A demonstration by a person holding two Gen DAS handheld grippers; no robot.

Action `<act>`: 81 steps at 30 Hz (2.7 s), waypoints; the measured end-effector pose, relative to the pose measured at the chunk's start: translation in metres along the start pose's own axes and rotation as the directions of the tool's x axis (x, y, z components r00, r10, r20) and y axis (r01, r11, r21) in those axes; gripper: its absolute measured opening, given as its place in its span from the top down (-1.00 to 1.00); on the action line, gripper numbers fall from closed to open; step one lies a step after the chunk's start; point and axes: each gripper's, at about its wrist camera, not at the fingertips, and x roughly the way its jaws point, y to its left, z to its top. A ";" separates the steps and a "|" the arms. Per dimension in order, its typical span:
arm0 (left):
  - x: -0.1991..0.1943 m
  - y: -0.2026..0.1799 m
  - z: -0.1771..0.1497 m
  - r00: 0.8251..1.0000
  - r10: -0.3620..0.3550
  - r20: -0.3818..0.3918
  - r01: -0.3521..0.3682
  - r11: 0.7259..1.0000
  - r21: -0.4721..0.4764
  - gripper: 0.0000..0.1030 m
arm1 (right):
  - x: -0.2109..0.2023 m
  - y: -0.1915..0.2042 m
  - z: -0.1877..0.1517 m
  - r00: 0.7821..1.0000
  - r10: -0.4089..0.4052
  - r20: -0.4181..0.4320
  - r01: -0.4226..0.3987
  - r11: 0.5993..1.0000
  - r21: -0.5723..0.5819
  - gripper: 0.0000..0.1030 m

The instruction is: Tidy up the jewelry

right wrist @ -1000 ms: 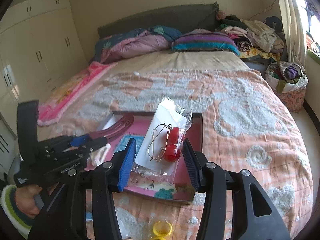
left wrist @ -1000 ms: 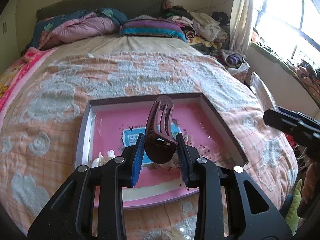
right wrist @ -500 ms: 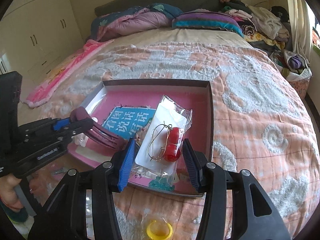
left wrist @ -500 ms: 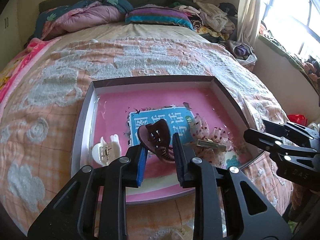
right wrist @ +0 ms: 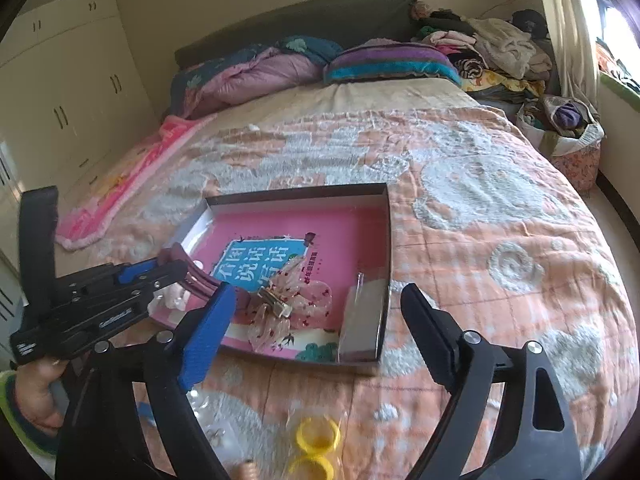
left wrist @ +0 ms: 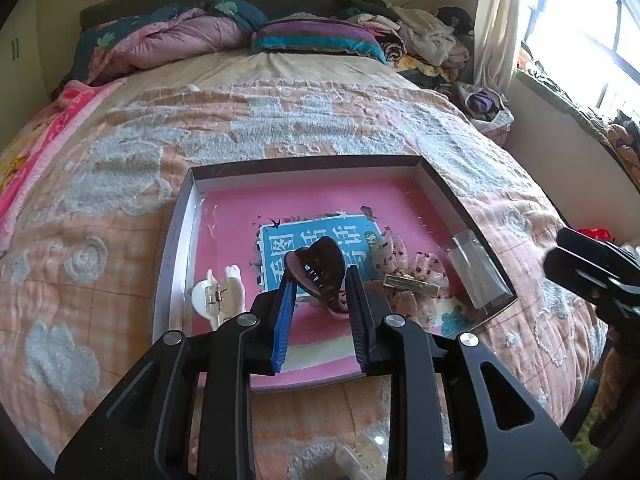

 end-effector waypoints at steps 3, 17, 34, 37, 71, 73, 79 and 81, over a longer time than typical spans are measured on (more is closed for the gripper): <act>-0.007 -0.002 0.001 1.000 0.002 0.006 -0.002 1.000 0.000 0.52 | -0.016 -0.004 -0.004 1.000 -0.008 0.018 0.007 1.000 0.017 -0.65; -0.064 -0.013 0.011 0.996 0.028 0.090 -0.027 1.000 -0.014 -0.51 | -0.087 -0.001 -0.002 0.990 -0.008 0.142 0.007 1.000 0.006 -0.81; -0.130 -0.008 0.002 0.983 0.048 0.180 -0.040 0.998 -0.052 -0.82 | -0.141 0.025 -0.008 0.974 0.002 0.225 0.011 0.998 -0.058 -0.82; -0.144 -0.004 -0.002 0.978 0.045 0.205 -0.032 0.998 -0.062 -0.82 | -0.147 0.029 -0.008 0.971 0.003 0.237 0.012 0.998 -0.064 -0.83; -0.170 -0.009 -0.096 0.984 0.076 0.162 -0.076 0.997 -0.010 -0.82 | -0.155 0.078 -0.077 0.986 0.118 0.119 -0.089 0.970 -0.228 -0.89; -0.166 -0.008 -0.100 0.986 0.074 0.147 -0.073 0.997 -0.012 -0.82 | -0.152 0.078 -0.083 0.987 0.126 0.104 -0.098 0.967 -0.235 -0.89; -0.149 -0.010 -0.115 0.994 0.063 0.089 -0.063 0.998 -0.003 -0.82 | -0.142 0.080 -0.099 0.990 0.128 0.061 -0.107 0.957 -0.270 -0.90; -0.142 -0.009 -0.121 0.996 0.052 0.067 -0.052 0.999 -0.002 -0.82 | -0.138 0.081 -0.105 0.991 0.125 0.046 -0.107 0.954 -0.281 -0.90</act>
